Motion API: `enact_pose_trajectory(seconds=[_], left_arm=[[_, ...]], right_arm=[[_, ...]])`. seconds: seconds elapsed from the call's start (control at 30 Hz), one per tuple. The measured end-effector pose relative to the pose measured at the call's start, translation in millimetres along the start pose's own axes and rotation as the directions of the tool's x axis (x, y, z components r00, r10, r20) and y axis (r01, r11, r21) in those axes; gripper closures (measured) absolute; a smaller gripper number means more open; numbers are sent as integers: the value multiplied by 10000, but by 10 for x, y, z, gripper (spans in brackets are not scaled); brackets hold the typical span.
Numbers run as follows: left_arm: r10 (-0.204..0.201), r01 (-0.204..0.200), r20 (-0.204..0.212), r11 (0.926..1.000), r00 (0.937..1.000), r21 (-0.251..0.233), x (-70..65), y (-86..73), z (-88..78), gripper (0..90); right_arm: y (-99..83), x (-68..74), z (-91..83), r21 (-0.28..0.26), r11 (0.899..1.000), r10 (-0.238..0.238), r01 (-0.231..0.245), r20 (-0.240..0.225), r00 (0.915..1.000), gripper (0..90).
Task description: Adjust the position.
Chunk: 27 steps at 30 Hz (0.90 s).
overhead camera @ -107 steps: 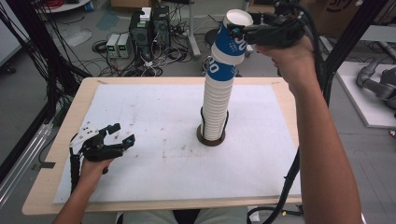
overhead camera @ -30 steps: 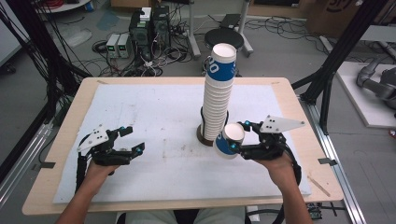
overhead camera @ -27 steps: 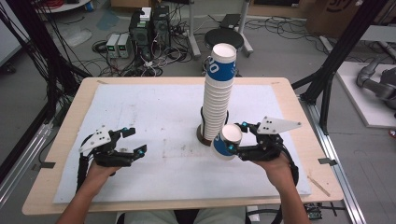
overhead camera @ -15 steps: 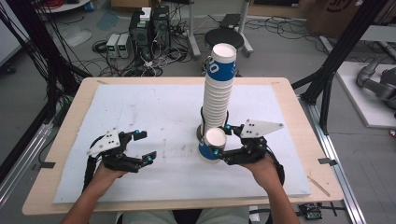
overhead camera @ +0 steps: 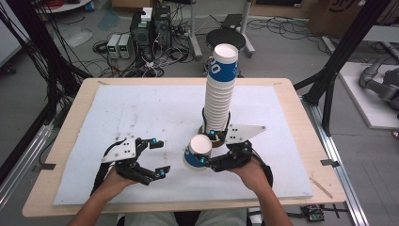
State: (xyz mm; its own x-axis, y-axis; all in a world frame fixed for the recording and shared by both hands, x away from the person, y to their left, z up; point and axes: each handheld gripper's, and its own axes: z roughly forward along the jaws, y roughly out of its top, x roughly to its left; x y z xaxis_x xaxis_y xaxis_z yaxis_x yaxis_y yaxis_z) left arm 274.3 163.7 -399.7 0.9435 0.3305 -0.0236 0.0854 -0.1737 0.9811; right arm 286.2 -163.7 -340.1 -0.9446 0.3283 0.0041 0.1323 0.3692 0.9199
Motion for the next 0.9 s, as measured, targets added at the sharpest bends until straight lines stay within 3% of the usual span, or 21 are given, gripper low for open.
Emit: enact_pose_trajectory(seconds=[0.27, 0.5, 0.73, 0.9], left_arm=[[257, -258, 306, 9997, 9992, 30, -49, 49, 100, 154], [340, -345, 939, 9994, 9950, 42, -97, 85, 328, 154], [178, -184, 1276, 9998, 9917, 37, -79, 69, 427, 153], [-142, 128, 1290, 9999, 9915, 114, -61, 52, 468, 153]], right_arm=[[75, 78, 127, -51, 9999, -126, 124, -420, 9990, 315], [104, 57, 115, -295, 9995, -152, 131, -719, 9973, 315], [83, 26, 102, -537, 9985, 62, -128, -1210, 9926, 316], [61, -1, 130, -636, 9976, 190, -283, -1428, 9896, 317]])
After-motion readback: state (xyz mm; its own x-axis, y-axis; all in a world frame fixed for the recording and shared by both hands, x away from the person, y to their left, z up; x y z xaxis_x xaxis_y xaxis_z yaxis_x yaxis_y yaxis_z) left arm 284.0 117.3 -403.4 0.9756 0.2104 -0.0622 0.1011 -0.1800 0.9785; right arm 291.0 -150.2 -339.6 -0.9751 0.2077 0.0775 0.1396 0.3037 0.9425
